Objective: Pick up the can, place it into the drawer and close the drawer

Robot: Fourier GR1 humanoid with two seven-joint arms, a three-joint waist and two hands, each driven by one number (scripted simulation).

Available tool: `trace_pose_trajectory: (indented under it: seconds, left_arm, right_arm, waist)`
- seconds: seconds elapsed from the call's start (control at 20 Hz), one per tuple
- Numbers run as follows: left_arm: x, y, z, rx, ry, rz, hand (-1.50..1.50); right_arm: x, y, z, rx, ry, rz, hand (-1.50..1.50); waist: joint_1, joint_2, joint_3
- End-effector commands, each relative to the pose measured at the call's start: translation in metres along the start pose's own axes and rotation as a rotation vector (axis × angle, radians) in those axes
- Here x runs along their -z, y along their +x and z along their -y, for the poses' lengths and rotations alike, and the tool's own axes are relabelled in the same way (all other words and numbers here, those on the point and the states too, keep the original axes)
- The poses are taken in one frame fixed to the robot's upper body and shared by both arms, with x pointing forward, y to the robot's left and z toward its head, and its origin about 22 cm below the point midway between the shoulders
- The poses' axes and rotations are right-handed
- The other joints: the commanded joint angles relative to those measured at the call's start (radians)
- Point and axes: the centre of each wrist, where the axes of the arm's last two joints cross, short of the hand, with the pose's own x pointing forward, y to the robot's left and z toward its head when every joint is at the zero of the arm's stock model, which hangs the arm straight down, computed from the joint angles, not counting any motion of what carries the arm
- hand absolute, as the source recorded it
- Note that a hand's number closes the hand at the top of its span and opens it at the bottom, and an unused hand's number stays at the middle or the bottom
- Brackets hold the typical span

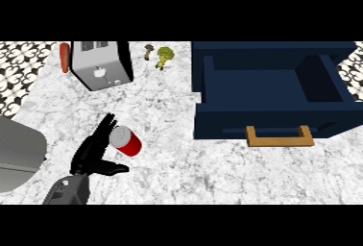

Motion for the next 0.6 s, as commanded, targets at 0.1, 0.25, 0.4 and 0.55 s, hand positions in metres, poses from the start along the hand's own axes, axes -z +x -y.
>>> trace_pose_trajectory:
  seconds: [0.1,0.25,0.4,0.55]
  left_arm:
    - [0.015,-0.02,0.016,-0.04,-0.007,-0.012,-1.5]
    - [0.017,-0.009,0.004,-0.074,0.007,-0.002,-1.5]
    - [0.025,-0.014,0.025,-0.124,-0.023,-0.008,-1.5]
    - [0.032,-0.008,0.019,-0.149,-0.069,0.0,1.5]
  right_arm:
    - [0.004,-0.001,-0.002,0.01,-0.003,-0.017,-1.5]
    - [-0.014,0.011,0.005,0.016,0.004,0.004,-1.5]
    - [-0.013,0.012,-0.004,-0.002,0.0,-0.013,-1.5]
    - [-0.007,0.007,0.002,0.001,0.012,-0.003,-1.5]
  waist:
    - [-0.002,0.001,0.0]
    - [-0.004,0.0,0.0]
    - [-0.002,-0.001,0.0]
    - [-0.002,0.0,0.0]
